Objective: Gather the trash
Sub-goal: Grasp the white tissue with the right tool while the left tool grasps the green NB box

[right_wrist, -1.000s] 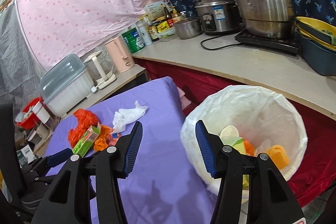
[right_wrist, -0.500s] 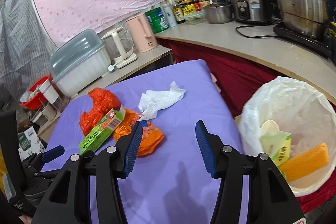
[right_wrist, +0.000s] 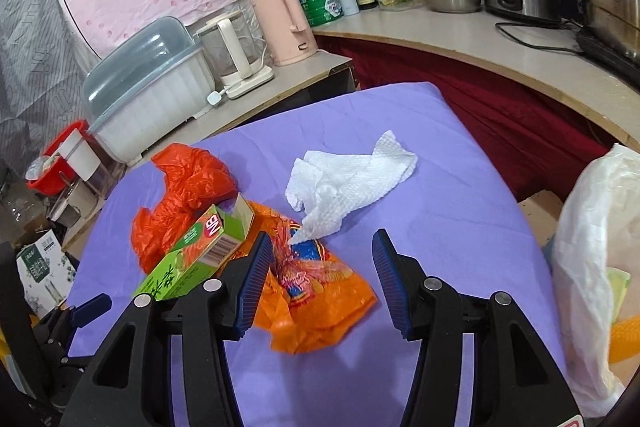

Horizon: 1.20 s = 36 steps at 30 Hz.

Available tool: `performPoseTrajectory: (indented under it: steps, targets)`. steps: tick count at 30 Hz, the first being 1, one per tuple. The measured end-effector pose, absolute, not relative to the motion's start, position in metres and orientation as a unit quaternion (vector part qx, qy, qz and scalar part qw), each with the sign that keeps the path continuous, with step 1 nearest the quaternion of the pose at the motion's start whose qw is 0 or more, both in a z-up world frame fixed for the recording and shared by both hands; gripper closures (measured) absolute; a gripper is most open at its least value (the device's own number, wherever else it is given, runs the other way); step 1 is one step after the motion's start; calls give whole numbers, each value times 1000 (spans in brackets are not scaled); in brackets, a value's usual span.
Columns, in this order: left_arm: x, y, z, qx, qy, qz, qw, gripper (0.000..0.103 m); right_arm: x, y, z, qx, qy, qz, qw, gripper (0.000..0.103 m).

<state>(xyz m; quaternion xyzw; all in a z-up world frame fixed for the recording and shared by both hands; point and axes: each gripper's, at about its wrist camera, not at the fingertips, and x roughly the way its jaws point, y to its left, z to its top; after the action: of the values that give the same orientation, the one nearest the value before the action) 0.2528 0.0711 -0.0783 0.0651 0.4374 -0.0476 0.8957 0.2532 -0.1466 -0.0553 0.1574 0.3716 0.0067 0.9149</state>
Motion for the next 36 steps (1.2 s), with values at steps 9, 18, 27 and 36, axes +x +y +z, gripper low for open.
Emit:
performPoseTrajectory:
  steps: [9, 18, 27, 36]
  targets:
    - [278, 73, -97, 65, 444, -64, 892, 12, 292, -143, -80, 156, 393, 4, 906, 52]
    - [289, 66, -105, 44, 454, -96, 885, 15, 316, -146, -97, 163, 408, 1, 898, 52]
    - [277, 62, -88, 33, 442, -101, 891, 41, 318, -143, -97, 154, 411, 4, 898, 93]
    - [256, 55, -69, 29, 435, -91, 895, 59, 295, -151, -68, 147, 382, 5, 912, 97]
